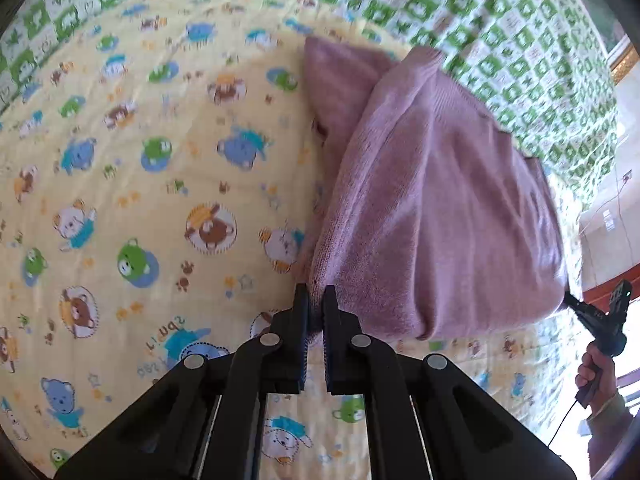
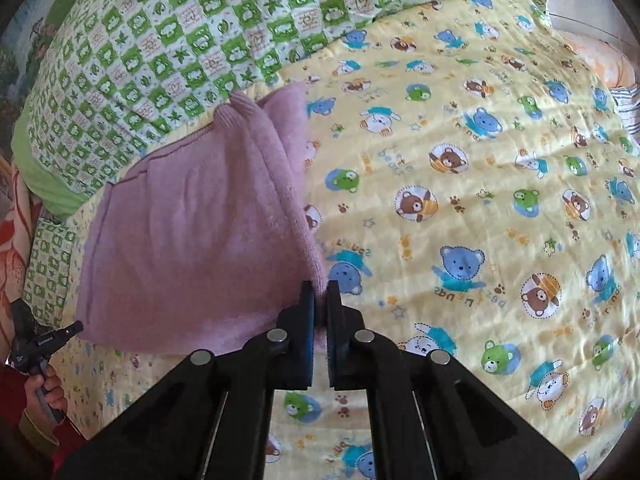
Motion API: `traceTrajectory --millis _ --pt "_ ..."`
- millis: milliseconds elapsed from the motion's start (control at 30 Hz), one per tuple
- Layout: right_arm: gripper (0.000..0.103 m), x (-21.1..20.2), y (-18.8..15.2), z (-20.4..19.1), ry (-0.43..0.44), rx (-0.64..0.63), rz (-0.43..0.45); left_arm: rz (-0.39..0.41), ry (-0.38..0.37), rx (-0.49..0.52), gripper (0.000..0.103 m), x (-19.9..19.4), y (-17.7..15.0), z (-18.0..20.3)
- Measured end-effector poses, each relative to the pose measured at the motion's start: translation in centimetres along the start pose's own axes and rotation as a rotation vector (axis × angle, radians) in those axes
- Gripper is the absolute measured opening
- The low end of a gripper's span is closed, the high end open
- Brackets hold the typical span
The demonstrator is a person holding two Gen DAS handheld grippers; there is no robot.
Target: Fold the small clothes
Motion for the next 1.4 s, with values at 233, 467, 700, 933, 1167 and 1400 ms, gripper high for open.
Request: traceTrajectory --millis 233,467,700,933,1167,1400 --pt "0.005 1.3 -0.3 0.6 -0.053 0.002 -0.022 0.068 -0.061 -0.006 0.004 -2.2 0.5 -0.1" --pt "0.005 1.6 -0.1 0.4 -0.085 0.015 -0.035 -0.004 -0.051 -0.039 0.006 -0.6 0.0 -1.1" --pt "0.016 0.0 0.5 -2.4 -0.134 -0.091 -0.005 -0.055 -0.064 -0.221 0.065 -1.7 -2.3 -1.9" --pt "0.017 -1.2 1.9 -6.1 0.016 -0.032 0.060 -0.062 -0.202 -0.345 0.065 -1.6 -3.5 0.1" --pt "0.017 3.5 0.4 -15.3 0.183 -0.134 -0.048 -0.067 -0.264 -0.495 0.070 1.9 -1.9 1.3" --pt "0.017 8.9 0.4 -21.8 0.248 -0.253 -0.152 -0.023 -0.237 -0.556 0.073 3.3 0.0 1.7"
Point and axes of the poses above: each gripper's, at about its wrist camera, not at the fingertips, and x roughly the way its jaws point, z to its right, y to its top, the point moved 4 cm from there along x, roughly the way its jaws point, and after that the axes turned 5 degrees about x, right-handed, at the moved point
